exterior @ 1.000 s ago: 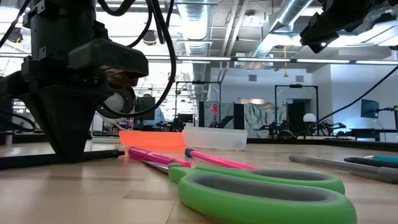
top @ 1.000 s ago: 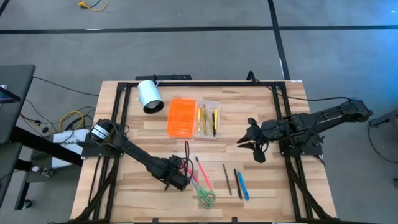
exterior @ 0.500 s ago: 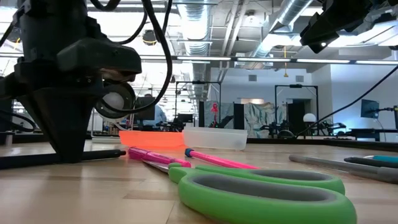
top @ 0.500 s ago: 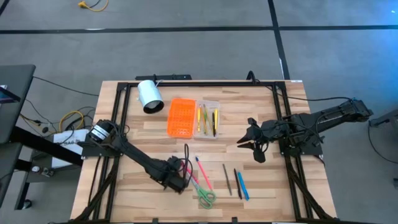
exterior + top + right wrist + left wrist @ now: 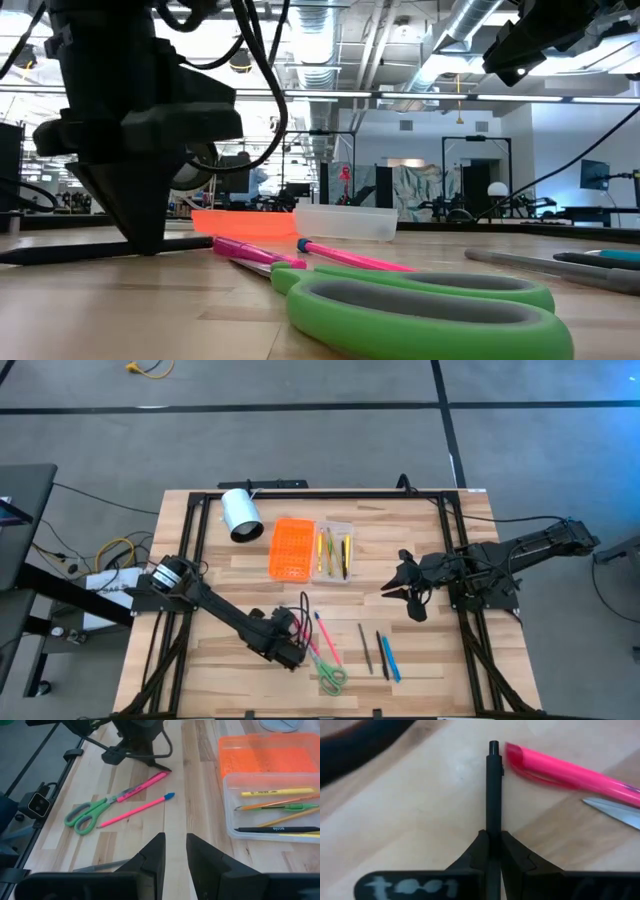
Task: Pick & place school supplies into a supply box
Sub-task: Put the left black pen into the orange supply box
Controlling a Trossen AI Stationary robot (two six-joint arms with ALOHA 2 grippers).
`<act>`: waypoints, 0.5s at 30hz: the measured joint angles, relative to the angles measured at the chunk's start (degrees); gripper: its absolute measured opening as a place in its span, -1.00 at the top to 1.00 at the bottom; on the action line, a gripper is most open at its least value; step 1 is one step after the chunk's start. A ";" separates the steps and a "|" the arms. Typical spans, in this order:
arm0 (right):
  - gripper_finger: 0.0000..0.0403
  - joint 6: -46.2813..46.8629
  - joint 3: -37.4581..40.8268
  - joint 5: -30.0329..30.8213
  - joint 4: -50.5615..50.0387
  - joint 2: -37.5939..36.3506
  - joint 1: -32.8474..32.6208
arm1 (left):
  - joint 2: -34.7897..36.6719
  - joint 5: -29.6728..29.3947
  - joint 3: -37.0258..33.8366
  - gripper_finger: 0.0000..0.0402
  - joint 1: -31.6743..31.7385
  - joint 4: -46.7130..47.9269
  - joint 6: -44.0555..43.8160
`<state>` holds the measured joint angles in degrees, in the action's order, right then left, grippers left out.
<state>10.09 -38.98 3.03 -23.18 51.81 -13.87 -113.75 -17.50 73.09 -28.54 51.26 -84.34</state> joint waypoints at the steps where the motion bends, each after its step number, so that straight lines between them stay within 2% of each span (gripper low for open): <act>1: 0.65 0.00 0.00 0.00 -0.02 0.00 0.00 | -0.13 -0.28 0.53 0.96 0.06 1.25 -0.07; 8: 0.65 -0.04 0.00 0.00 -0.02 0.00 0.00 | -0.14 -0.66 3.42 0.96 0.14 8.64 -2.42; 15: 0.65 -0.57 0.00 0.00 -0.02 0.00 0.00 | -0.01 -3.43 5.69 0.96 0.86 8.66 -2.68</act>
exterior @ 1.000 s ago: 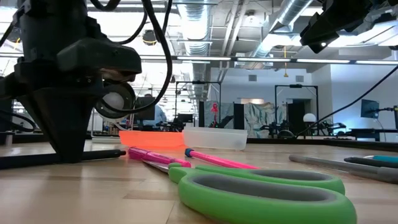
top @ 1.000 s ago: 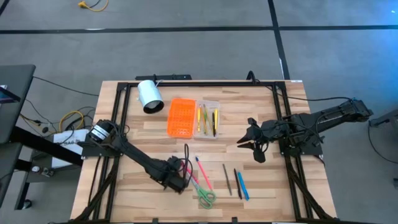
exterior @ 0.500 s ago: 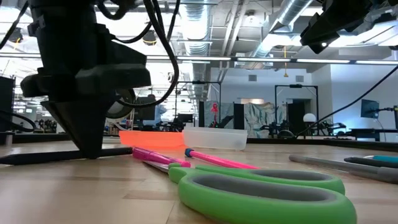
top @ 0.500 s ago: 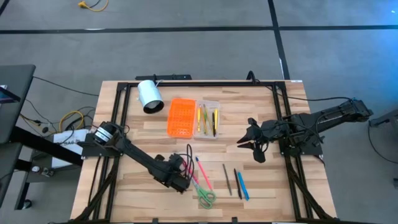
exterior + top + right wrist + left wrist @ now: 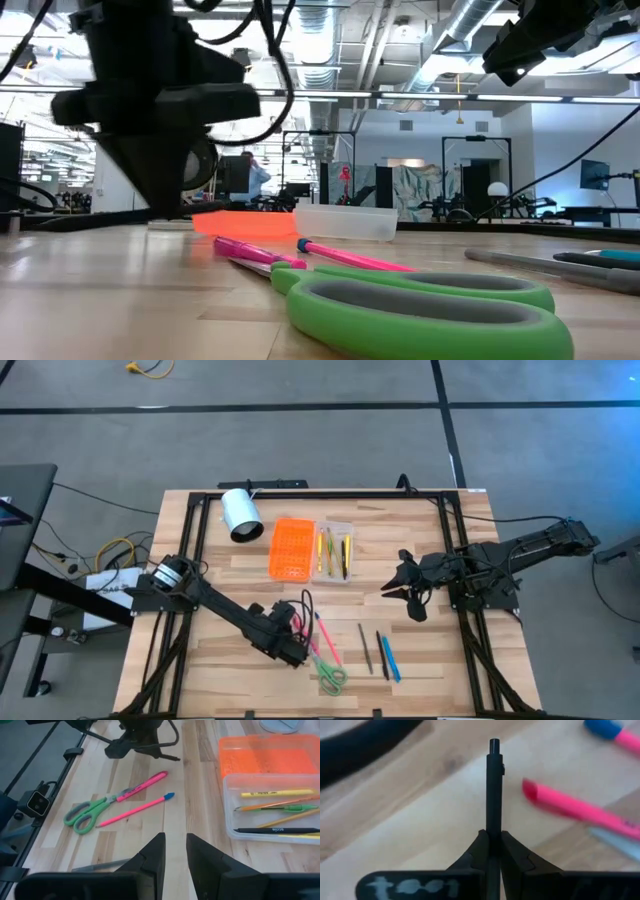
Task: Pick & place school supplies into a supply box
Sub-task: Put the left black pen into the orange supply box
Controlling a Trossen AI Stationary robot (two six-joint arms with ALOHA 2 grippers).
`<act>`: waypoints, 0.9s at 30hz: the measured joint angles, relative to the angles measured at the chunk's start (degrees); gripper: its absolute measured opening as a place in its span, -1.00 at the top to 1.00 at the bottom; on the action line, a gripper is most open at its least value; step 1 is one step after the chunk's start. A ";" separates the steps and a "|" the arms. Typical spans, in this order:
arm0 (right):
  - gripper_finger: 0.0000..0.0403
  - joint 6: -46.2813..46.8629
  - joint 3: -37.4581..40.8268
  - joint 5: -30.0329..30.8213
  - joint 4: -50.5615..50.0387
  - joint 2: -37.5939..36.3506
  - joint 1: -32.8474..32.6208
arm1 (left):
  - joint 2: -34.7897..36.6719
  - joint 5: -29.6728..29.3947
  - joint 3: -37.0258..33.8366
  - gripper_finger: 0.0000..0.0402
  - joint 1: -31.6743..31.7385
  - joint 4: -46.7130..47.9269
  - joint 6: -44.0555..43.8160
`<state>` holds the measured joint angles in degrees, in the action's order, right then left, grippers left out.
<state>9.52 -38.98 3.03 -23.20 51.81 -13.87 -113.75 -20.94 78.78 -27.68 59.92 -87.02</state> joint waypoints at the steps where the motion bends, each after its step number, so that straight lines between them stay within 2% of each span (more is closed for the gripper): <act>1: 0.65 -0.07 0.00 0.00 0.00 0.00 0.00 | 0.00 -0.86 0.35 0.96 0.26 0.00 0.00; 8: 0.65 -0.50 0.00 0.00 0.00 0.00 0.00 | 0.11 -4.79 4.48 0.96 3.76 0.98 3.25; 19: 0.65 -0.50 0.00 0.00 -0.39 0.00 0.00 | 0.24 -8.51 14.17 0.97 13.59 0.38 21.39; 27: 0.65 -0.10 0.00 0.00 -0.46 0.00 0.00 | 0.26 -8.02 16.05 0.97 23.16 -8.73 34.59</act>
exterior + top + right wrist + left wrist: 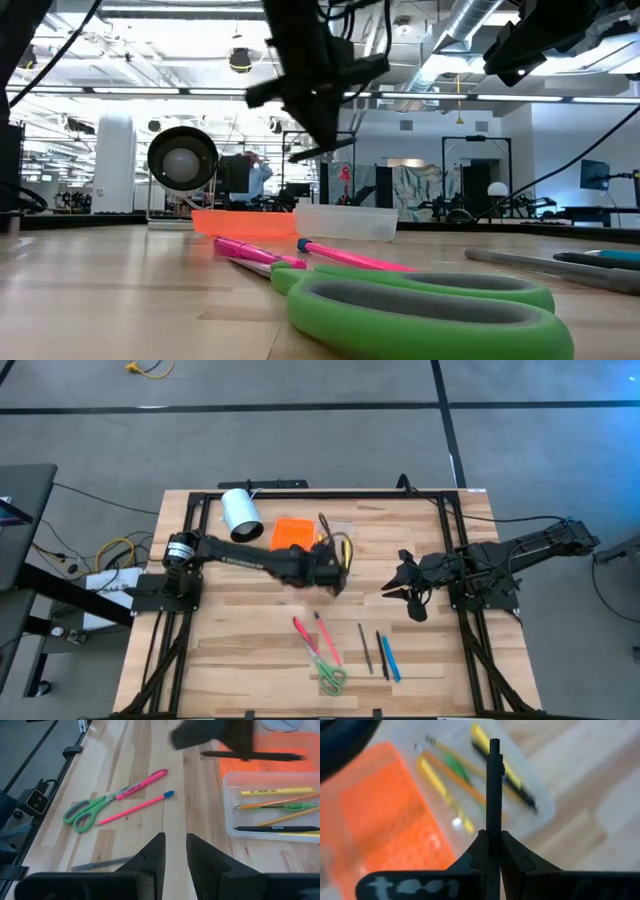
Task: Pick & place school supplies into a supply box
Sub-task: Put the left black pen into the orange supply box
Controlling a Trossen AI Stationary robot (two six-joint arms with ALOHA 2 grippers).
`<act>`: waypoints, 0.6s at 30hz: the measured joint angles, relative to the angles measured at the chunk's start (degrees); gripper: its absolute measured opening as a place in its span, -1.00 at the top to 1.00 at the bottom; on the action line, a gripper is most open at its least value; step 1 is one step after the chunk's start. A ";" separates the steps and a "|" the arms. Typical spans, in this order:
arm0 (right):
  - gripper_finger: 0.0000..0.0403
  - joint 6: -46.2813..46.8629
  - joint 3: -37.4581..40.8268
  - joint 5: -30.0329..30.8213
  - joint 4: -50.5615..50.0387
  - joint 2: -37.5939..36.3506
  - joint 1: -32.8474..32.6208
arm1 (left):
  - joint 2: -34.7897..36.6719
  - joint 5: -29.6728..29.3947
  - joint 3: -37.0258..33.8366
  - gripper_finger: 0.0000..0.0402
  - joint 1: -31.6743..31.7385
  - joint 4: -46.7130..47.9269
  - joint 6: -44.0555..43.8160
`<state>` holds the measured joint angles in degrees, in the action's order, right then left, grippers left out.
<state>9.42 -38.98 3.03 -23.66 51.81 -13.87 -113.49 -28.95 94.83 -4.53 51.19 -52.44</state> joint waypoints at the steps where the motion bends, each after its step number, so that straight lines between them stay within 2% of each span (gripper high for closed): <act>1: 0.65 0.18 0.00 0.02 0.00 0.00 0.00 | 0.00 0.51 0.00 0.97 1.32 -2.06 1.42; 10: 0.65 1.72 0.00 0.02 -0.02 0.00 0.00 | -0.02 5.07 -0.42 0.97 10.46 -12.11 9.61; 18: 0.65 2.27 0.00 0.02 -0.36 0.00 0.00 | -2.21 7.75 -0.37 0.97 11.75 -15.40 10.79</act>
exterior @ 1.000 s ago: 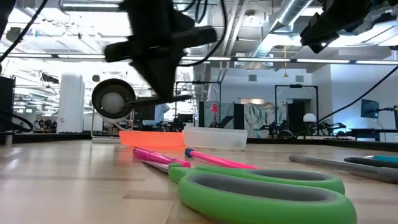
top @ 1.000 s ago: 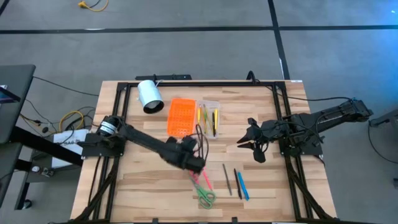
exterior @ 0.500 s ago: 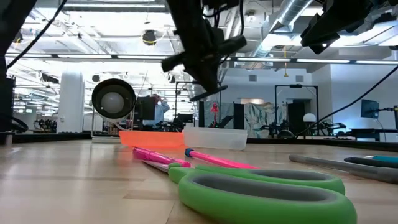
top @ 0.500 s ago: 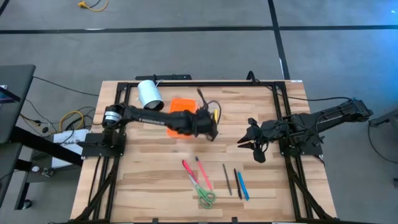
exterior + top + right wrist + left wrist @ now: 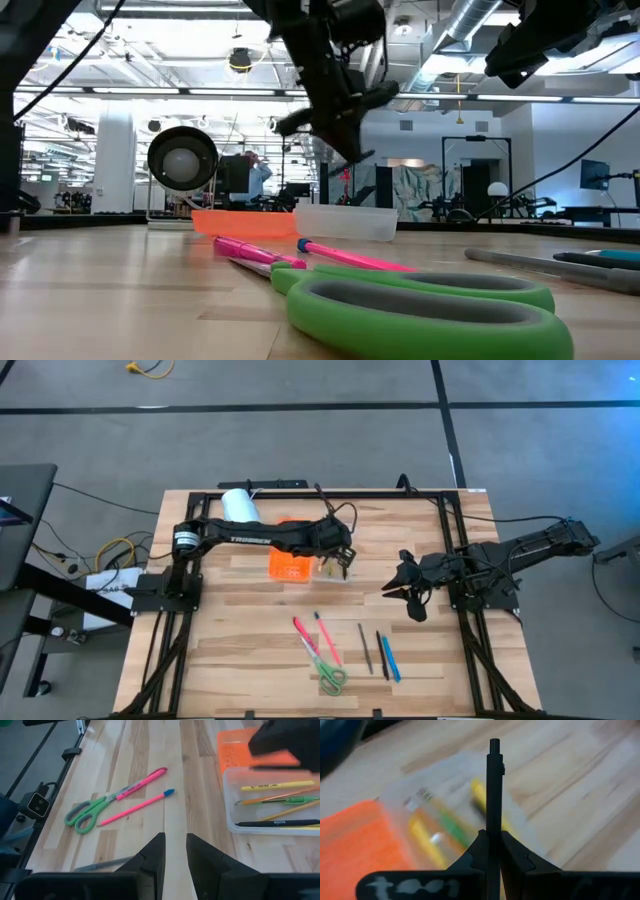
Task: Pick & place school supplies into a supply box
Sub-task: Put the left black pen into the orange supply box
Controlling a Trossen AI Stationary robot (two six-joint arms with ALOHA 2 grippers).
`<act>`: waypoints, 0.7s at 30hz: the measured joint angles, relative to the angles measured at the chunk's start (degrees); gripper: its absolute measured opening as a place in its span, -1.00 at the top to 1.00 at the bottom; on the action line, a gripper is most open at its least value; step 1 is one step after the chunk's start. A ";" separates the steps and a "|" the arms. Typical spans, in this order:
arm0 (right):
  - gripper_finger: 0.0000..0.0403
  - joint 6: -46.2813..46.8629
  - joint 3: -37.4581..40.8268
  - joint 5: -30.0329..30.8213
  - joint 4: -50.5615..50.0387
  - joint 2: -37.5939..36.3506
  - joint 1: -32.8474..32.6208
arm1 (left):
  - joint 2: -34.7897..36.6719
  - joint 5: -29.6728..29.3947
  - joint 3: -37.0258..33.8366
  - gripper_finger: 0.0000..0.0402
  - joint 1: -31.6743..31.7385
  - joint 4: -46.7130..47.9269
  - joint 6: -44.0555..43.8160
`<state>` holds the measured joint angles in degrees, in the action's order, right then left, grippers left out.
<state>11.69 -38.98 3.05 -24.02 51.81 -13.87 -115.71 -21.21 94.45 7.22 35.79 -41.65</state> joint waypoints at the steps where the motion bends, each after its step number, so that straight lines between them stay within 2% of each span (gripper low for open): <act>1: 0.65 0.00 0.00 0.00 -0.01 0.02 0.00 | -0.39 0.38 -0.02 0.97 -0.06 -0.37 0.00; 6: 0.65 -0.05 0.00 0.02 -0.53 0.00 0.00 | -2.08 2.33 -0.17 0.96 -0.16 -0.39 -0.19; 15: 0.65 -0.07 0.00 0.02 -1.57 0.00 0.00 | -2.79 -1.48 -0.15 0.90 -0.36 -0.19 -2.05; 21: 0.65 -0.89 0.00 0.02 -1.92 0.00 0.00 | -2.77 -1.97 -0.15 0.74 -0.28 -0.17 -2.91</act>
<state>10.80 -38.98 3.07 -25.95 51.81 -13.87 -118.48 -23.18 94.30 6.94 35.62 -44.56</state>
